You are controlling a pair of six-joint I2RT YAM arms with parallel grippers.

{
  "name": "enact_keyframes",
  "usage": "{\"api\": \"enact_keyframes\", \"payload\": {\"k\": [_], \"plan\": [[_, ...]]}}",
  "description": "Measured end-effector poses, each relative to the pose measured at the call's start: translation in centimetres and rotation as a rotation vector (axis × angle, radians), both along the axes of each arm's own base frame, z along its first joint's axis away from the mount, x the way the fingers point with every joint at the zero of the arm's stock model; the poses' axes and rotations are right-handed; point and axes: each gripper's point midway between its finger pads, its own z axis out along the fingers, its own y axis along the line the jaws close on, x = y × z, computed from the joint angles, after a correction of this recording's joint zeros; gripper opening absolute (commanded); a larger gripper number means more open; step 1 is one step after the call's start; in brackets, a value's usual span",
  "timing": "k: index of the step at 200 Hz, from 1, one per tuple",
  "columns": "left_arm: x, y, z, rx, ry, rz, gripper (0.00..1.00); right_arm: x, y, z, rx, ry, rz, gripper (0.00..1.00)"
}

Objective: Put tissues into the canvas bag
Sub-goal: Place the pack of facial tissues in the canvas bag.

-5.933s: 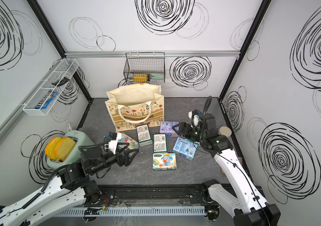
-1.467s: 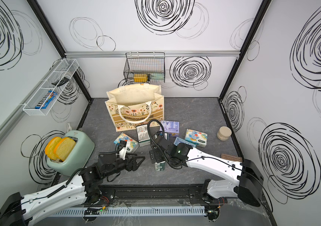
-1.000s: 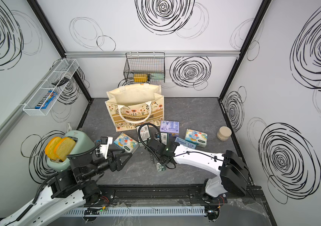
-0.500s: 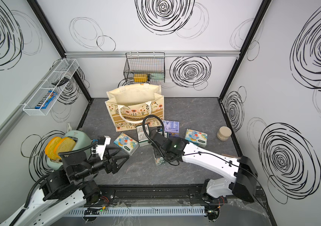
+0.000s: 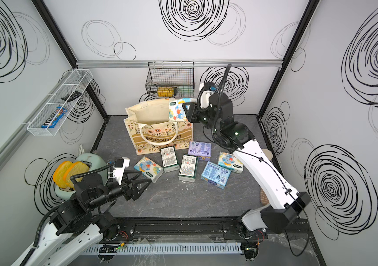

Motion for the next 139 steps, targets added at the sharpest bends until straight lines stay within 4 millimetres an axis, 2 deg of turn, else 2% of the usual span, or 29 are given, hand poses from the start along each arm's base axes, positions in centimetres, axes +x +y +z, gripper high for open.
{"api": "enact_keyframes", "payload": {"k": [18, 38, 67, 88, 101, 113, 123, 128, 139], "plan": [[0.0, 0.0, 0.1, -0.001, -0.003, 0.001, 0.96, 3.1, 2.7, 0.7, 0.017, -0.015, 0.035, 0.34], [0.0, 0.1, 0.1, -0.002, -0.006, 0.005, 0.96, 6.7, 5.8, -0.2, 0.022, -0.01, 0.072, 0.34], [-0.1, 0.2, 0.3, -0.007, -0.014, 0.006, 0.96, 10.5, 9.6, -4.3, 0.009, 0.055, 0.121, 0.37], [-0.2, 0.3, 0.4, -0.01, -0.019, 0.008, 0.96, 11.7, 10.9, -7.6, -0.009, 0.118, 0.138, 0.37], [-0.2, 0.3, 0.5, -0.01, -0.02, 0.008, 0.96, 12.1, 11.3, -8.9, -0.016, 0.143, 0.145, 0.38], [-0.2, 0.3, 0.4, -0.01, -0.02, 0.008, 0.96, 12.2, 11.5, -9.4, -0.016, 0.153, 0.152, 0.47], [-0.2, 0.3, 0.4, -0.01, -0.021, 0.008, 0.96, 12.1, 11.6, -9.5, -0.014, 0.156, 0.159, 0.68], [-0.2, 0.3, 0.4, -0.01, -0.021, 0.008, 0.96, 12.1, 11.7, -9.4, -0.011, 0.156, 0.162, 0.75], [-0.2, 0.3, 0.4, -0.009, -0.022, 0.008, 0.96, 12.0, 11.8, -9.1, -0.013, 0.145, 0.171, 0.78]]}}
